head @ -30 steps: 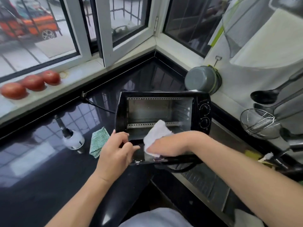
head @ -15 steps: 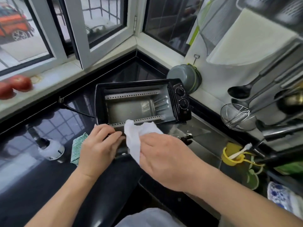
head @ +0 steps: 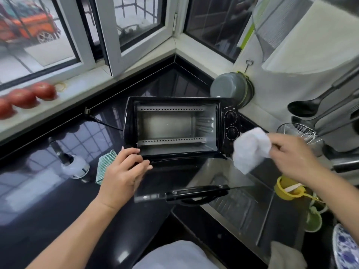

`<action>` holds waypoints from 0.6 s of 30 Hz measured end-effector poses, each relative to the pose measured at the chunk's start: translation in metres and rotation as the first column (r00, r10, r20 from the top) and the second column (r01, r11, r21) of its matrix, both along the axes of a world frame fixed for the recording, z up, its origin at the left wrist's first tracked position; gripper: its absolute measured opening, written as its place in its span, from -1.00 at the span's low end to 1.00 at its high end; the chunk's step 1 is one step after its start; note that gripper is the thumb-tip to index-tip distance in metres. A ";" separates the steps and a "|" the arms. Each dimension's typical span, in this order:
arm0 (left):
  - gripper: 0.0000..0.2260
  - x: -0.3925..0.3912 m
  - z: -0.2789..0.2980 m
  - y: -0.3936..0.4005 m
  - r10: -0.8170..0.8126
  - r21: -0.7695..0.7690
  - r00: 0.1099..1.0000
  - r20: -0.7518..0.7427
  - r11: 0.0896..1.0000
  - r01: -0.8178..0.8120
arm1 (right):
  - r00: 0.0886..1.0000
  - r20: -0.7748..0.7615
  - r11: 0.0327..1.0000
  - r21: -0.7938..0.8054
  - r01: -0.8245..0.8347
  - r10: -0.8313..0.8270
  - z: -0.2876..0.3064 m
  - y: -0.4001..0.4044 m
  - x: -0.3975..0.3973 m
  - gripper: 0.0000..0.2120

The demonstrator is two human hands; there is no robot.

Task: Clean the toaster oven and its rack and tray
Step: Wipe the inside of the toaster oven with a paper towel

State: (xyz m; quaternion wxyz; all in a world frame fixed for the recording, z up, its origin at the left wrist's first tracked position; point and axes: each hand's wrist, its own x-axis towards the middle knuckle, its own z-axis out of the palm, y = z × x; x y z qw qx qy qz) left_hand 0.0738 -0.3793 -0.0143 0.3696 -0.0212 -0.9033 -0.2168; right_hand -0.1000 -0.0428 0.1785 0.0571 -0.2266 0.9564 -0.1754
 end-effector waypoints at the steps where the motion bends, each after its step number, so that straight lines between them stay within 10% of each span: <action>1: -0.83 0.002 -0.001 0.001 -0.005 0.003 1.000 0.000 1.000 0.005 | 0.990 0.122 0.997 -0.011 -0.076 0.077 -0.004 -0.017 0.006 -0.73; 5: -0.82 0.003 -0.001 0.005 0.019 0.011 1.000 0.007 1.000 -0.019 | 0.700 0.594 0.796 0.157 -0.585 0.397 -0.028 -0.083 0.049 -0.60; 10: -0.87 0.008 -0.002 -0.001 0.006 -0.031 0.999 0.041 1.000 -0.005 | 0.482 0.591 0.572 0.042 -0.819 0.647 -0.024 -0.140 0.090 -0.53; 18: -0.89 0.006 -0.004 0.006 0.057 -0.001 0.997 0.044 0.998 -0.057 | 0.806 0.530 0.809 0.335 -0.484 0.263 -0.041 -0.047 0.008 -0.74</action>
